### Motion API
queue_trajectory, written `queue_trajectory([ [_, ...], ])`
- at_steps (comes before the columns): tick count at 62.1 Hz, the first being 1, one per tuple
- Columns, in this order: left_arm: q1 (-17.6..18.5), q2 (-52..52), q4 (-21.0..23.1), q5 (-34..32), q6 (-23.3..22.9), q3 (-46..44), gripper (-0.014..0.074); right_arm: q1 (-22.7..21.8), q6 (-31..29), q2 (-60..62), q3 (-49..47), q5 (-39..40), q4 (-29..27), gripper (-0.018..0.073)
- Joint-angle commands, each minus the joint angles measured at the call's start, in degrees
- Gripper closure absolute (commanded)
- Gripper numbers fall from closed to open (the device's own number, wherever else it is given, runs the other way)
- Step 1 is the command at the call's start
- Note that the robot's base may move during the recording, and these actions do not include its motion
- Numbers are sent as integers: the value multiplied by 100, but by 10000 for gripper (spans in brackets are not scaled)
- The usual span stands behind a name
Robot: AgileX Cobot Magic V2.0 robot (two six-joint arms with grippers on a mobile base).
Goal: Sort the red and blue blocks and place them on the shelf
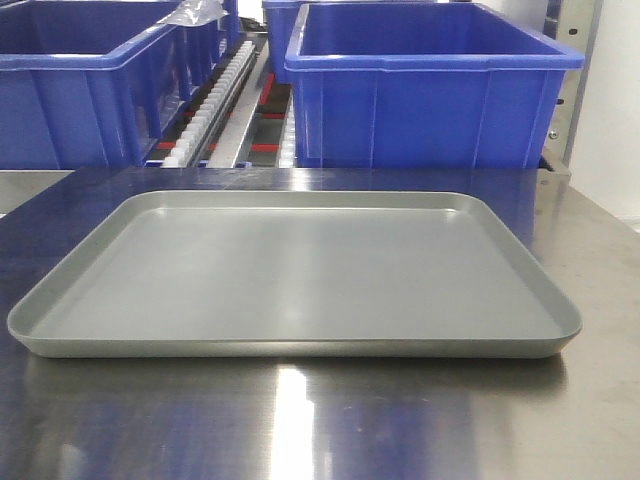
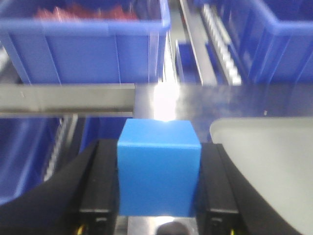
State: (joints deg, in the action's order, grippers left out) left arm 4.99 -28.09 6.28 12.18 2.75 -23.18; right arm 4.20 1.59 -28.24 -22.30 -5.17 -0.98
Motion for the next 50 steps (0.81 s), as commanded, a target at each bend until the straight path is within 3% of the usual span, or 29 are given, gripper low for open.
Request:
queue_trajectory([
  [1,-21,333,-53,-523,-10,-123,471,-45,-30,4,-165,464,46,507],
  [20,-21,1271,-183,-539,-10,-123,471,-45,-30,4,-165,464,46,507],
  [50,-21,1350,-183,-538,-10,-123,472,-45,-30,4,-165,464,46,507],
])
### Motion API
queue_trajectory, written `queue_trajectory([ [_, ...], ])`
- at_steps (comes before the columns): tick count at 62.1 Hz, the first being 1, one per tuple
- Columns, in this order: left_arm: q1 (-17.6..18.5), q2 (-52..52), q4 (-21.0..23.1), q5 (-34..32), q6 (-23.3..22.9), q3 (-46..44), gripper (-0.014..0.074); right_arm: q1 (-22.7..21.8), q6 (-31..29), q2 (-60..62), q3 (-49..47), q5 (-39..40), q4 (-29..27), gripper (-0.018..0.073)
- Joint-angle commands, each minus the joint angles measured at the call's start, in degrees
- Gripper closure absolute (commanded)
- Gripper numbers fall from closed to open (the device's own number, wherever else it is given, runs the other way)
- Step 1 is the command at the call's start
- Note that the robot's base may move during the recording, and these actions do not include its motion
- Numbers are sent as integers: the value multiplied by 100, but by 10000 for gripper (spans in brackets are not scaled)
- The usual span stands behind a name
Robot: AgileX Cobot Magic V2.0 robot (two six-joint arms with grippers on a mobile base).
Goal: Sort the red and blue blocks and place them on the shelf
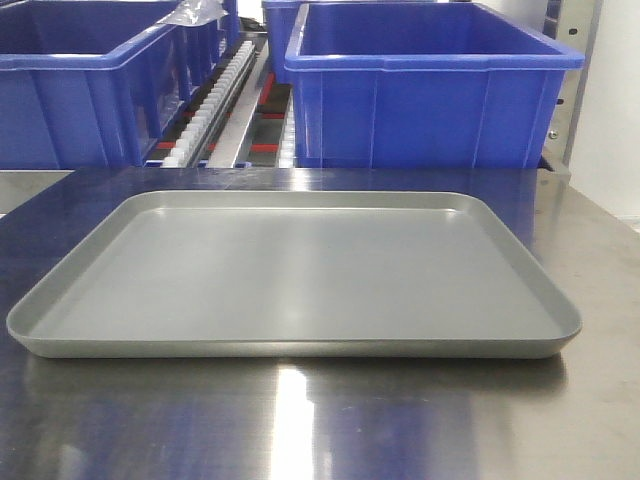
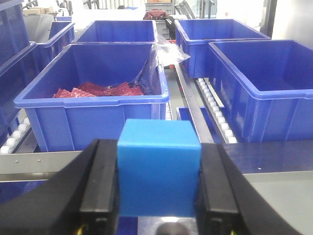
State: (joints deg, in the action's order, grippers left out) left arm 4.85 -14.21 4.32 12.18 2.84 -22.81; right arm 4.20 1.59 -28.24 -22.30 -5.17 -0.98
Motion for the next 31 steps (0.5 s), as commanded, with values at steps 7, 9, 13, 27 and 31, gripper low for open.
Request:
queue_trajectory([
  [7,-8,-38,13,-538,-19,-160,472,-45,-30,4,-165,464,46,507],
  [9,-8,-38,13,-538,-19,-160,472,-45,-30,4,-165,464,46,507],
  [13,-8,-38,13,-538,-19,-160,472,-45,-30,4,-165,464,46,507],
  [27,-8,-38,13,-538,-19,-160,472,-45,-30,4,-165,464,46,507],
  [31,-8,-38,13,-538,-19,-160,472,-45,-30,4,-165,464,46,507],
])
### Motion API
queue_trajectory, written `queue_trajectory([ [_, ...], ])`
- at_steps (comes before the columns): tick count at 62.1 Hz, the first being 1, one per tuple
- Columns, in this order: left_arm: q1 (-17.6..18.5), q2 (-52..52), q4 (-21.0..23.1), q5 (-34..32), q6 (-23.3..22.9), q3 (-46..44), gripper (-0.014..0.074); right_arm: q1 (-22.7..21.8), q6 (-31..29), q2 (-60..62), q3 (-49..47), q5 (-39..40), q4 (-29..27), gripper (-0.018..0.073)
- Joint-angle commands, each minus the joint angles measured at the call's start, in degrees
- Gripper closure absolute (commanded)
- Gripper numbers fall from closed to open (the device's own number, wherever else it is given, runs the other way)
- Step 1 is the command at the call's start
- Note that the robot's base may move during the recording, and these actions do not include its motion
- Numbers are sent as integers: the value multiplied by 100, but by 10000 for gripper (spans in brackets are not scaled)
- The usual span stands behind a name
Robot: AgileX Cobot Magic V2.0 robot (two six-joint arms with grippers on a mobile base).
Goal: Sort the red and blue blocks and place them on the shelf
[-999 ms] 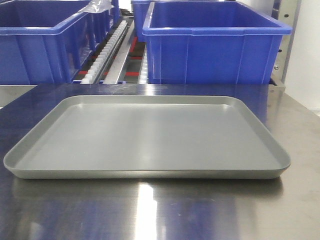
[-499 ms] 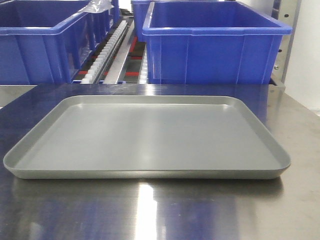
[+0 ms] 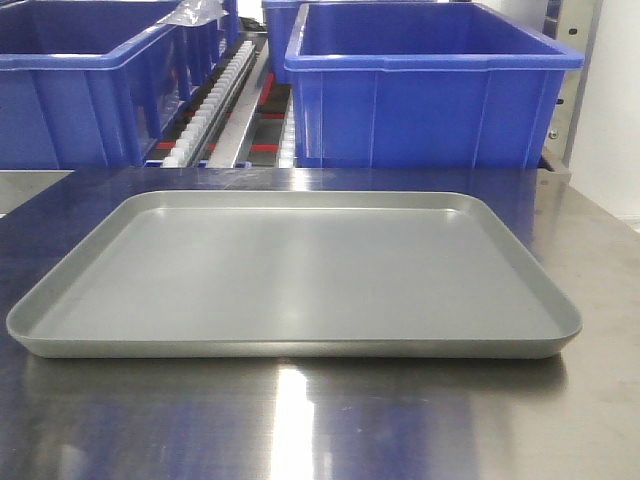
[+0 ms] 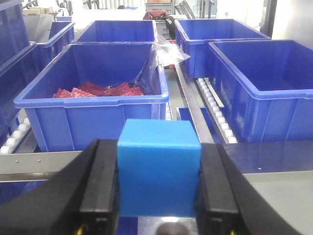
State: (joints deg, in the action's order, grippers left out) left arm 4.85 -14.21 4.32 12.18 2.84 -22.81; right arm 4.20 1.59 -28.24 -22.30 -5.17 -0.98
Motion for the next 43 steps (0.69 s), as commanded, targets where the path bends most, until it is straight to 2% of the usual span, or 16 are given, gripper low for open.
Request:
queue_trajectory([
  [1,-8,-38,13,-538,-19,-160,472,-45,-30,4,-165,464,46,507],
  [43,-8,-38,13,-538,-19,-160,472,-45,-30,4,-165,464,46,507],
])
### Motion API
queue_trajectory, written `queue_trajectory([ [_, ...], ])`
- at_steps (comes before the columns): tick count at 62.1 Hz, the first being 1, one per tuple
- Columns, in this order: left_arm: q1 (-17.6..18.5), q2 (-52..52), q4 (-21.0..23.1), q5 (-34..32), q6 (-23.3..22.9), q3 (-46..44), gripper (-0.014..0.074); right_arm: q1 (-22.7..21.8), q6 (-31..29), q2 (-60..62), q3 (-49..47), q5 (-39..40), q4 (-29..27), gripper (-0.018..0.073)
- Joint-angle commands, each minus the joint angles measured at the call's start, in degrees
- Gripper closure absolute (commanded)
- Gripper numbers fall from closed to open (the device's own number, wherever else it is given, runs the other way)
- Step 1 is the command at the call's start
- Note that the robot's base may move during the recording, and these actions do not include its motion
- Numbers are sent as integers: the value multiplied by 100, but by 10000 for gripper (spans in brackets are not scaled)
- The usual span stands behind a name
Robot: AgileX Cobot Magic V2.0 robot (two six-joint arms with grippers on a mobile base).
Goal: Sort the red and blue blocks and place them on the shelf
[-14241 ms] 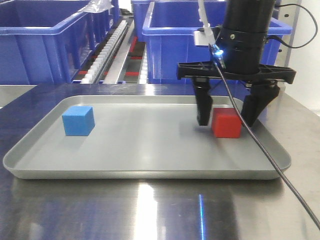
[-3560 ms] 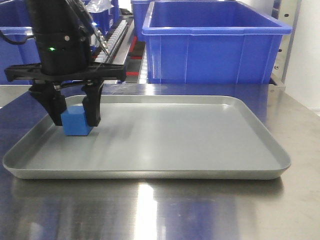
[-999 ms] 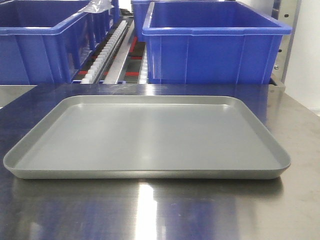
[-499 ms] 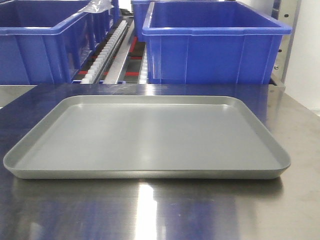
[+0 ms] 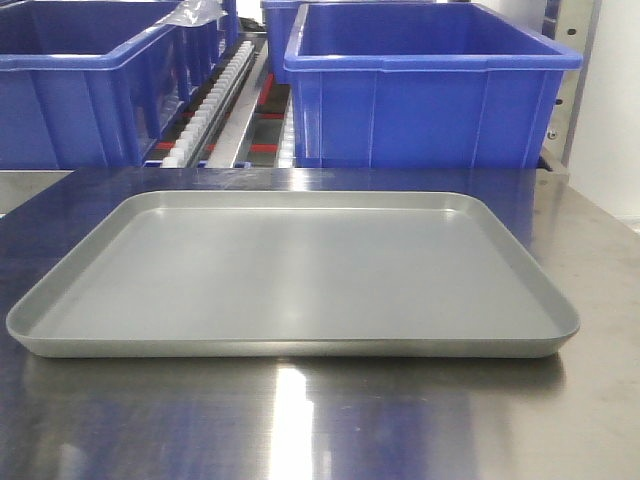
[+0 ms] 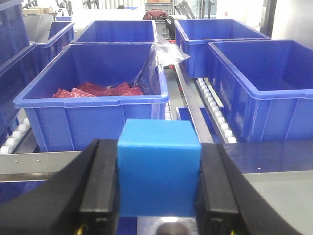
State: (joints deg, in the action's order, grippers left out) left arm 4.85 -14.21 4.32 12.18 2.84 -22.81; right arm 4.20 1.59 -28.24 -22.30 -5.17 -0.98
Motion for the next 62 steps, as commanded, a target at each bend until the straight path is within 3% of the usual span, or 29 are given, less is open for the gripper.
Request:
queue_trajectory([
  [1,-8,-38,13,-538,-19,-160,472,-45,-30,4,-165,464,46,507],
  [62,-8,-38,13,-538,-19,-160,472,-45,-30,4,-165,464,46,507],
])
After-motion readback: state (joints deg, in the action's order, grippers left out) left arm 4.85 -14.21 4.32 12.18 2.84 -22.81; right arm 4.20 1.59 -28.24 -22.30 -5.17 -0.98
